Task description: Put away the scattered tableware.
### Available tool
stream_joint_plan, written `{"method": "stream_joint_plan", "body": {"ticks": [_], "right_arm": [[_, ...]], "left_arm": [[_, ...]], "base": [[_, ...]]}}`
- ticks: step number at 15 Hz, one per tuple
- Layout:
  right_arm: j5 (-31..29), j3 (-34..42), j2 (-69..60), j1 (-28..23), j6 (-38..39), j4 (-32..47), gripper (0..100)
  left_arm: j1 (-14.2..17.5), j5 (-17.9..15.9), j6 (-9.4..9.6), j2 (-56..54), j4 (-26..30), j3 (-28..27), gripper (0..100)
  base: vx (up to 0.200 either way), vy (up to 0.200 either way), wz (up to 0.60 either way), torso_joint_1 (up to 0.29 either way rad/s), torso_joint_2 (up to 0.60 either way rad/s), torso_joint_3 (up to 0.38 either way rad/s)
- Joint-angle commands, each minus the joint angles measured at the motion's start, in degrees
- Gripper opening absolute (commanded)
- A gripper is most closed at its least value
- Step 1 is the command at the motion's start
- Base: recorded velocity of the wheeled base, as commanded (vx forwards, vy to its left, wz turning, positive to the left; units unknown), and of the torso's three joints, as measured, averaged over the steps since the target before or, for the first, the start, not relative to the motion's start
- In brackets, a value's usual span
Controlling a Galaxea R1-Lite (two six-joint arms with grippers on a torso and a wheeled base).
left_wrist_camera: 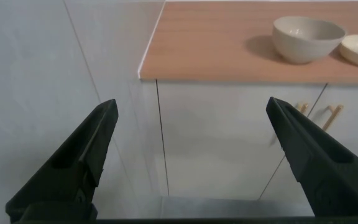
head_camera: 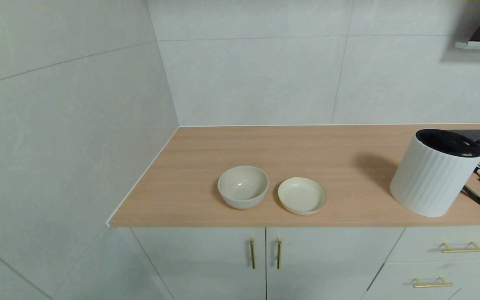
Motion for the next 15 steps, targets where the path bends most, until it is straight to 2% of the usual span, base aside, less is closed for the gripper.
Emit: {"method": "stream_joint_plan", "body": {"ticks": [1, 15], "right_arm": [[0.0, 0.0, 0.0, 0.0, 0.0, 0.0, 100], [0.0, 0.0, 0.0, 0.0, 0.0, 0.0, 100]], "left_arm": [[0.0, 0.0, -0.02, 0.1, 0.0, 0.0, 100], [0.0, 0.0, -0.02, 0.1, 0.0, 0.0, 100]], "base": [[0.000, 0.000, 0.00, -0.217, 0.48, 0.271], [0.000, 0.000, 0.00, -0.231, 0.53, 0.291]]}}
